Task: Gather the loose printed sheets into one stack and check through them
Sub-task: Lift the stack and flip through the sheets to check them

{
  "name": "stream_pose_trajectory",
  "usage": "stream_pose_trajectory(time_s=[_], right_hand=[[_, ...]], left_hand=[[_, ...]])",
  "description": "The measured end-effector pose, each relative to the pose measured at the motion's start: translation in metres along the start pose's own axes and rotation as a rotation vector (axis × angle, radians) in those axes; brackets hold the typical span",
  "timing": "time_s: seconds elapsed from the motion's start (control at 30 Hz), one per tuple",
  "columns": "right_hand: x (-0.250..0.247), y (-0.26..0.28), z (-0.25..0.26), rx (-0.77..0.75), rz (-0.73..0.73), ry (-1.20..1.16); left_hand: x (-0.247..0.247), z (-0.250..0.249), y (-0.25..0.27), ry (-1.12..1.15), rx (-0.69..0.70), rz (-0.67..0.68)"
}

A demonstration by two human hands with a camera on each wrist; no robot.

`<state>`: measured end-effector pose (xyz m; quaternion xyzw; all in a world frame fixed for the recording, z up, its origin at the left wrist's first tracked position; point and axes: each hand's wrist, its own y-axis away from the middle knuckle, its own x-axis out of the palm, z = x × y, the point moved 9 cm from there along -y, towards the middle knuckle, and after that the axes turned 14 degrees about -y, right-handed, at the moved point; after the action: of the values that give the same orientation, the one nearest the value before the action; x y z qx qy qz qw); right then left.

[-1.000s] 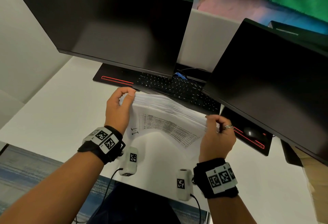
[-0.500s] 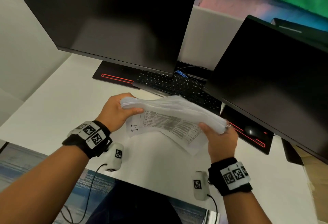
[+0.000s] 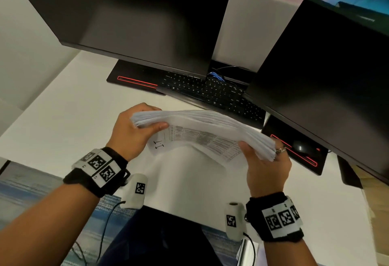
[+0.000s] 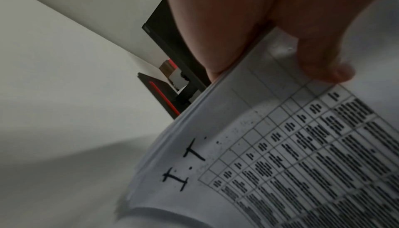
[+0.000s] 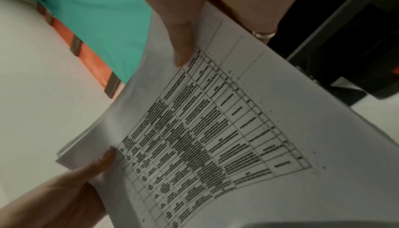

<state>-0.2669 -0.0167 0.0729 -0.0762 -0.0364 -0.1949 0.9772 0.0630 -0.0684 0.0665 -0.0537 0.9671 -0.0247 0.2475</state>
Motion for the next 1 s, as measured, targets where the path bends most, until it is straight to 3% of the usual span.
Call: stream_pose_trajectory(time_s=[0.2, 0.3, 0.5, 0.87, 1.0], right_hand=[[0.001, 0.01, -0.005, -0.067, 0.018, 0.053], [0.006, 0.009, 0.005, -0.158, 0.06, 0.043], [0.011, 0.004, 0.014, -0.184, 0.08, 0.003], [0.001, -0.01, 0.006, -0.029, -0.258, -0.094], [0.003, -0.014, 0.0, 0.026, -0.264, -0.095]], left_hand=[[0.013, 0.018, 0.01, 0.044, -0.032, 0.083], [0.01, 0.013, 0.007, 0.1, -0.044, 0.031], [0.011, -0.002, -0.001, 0.115, -0.02, -0.118], [0.013, 0.004, -0.01, 0.113, -0.161, -0.221], [0.012, 0.003, -0.011, 0.119, -0.159, -0.236]])
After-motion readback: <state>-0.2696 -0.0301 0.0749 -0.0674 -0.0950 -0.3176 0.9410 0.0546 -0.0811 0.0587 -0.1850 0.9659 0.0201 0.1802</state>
